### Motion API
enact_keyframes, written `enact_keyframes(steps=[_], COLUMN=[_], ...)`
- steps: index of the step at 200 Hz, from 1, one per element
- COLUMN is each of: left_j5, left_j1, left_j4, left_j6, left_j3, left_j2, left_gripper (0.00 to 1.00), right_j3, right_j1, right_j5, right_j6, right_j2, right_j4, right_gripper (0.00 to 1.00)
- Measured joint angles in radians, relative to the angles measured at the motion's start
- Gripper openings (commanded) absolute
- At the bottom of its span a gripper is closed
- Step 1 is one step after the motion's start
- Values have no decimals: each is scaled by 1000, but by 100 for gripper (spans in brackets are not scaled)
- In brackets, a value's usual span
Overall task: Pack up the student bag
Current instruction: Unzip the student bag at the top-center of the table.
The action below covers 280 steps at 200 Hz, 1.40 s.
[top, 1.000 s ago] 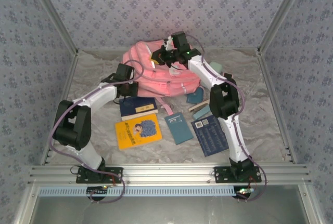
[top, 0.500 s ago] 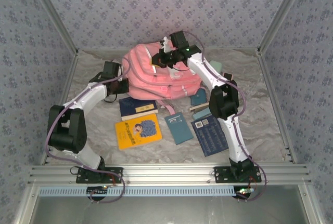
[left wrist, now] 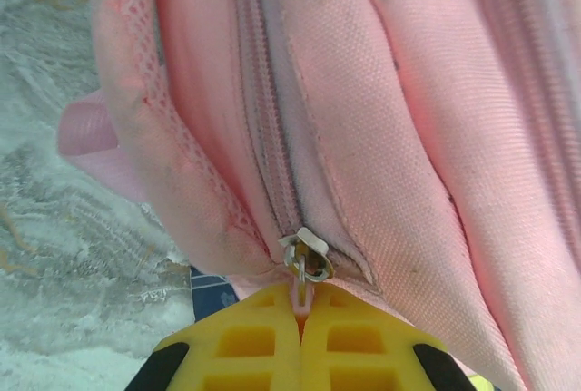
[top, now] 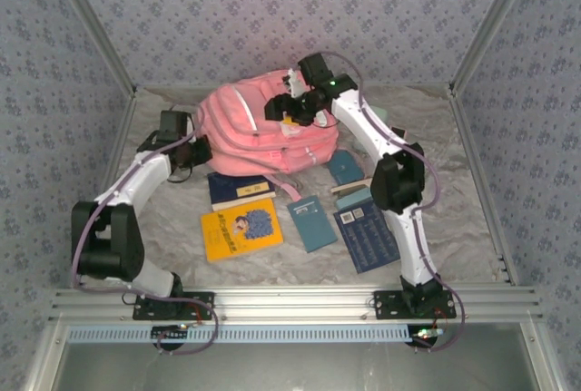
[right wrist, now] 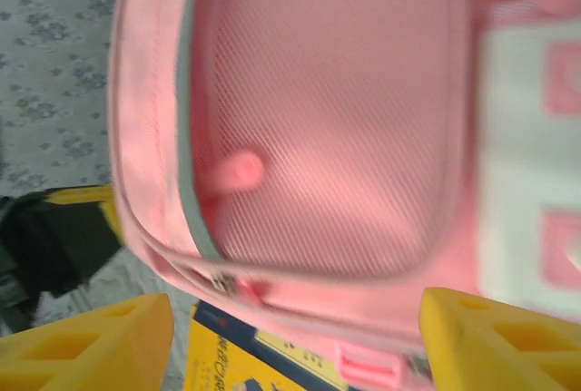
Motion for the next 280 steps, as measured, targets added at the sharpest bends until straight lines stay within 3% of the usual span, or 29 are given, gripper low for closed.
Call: enact_keyframes(steps=[28, 50, 85, 149, 191, 210, 247, 280], left_j5=[-11, -22, 6, 50, 66, 86, 129, 139], left_j1=[0, 0, -10, -210, -299, -367, -452, -453], left_j4=[-5, -22, -63, -133, -117, -85, -23, 34], left_j6=[-22, -40, -88, -119, -151, -164, -175, -177], left_j3=[0, 0, 0, 0, -49, -76, -93, -96], left_j2=[-92, -148, -185, -234, -267, -250, -200, -174], left_gripper=[0, 0, 0, 0, 0, 0, 0, 0], right_j3=[-238, -411, -582, -635, -530, -498, -599, -759], right_j1=[0, 0, 11, 93, 2, -51, -87, -57], right_j5=[138, 227, 250, 198, 202, 240, 320, 299], right_j6=[51, 86, 130, 138, 133, 128, 145, 259], right_j2=[-220, -367, -397, -236, -146, -136, -286, -529], right_j4=[42, 102, 177, 224, 181, 183, 210, 221], right_gripper=[64, 41, 22, 21, 28, 35, 40, 36])
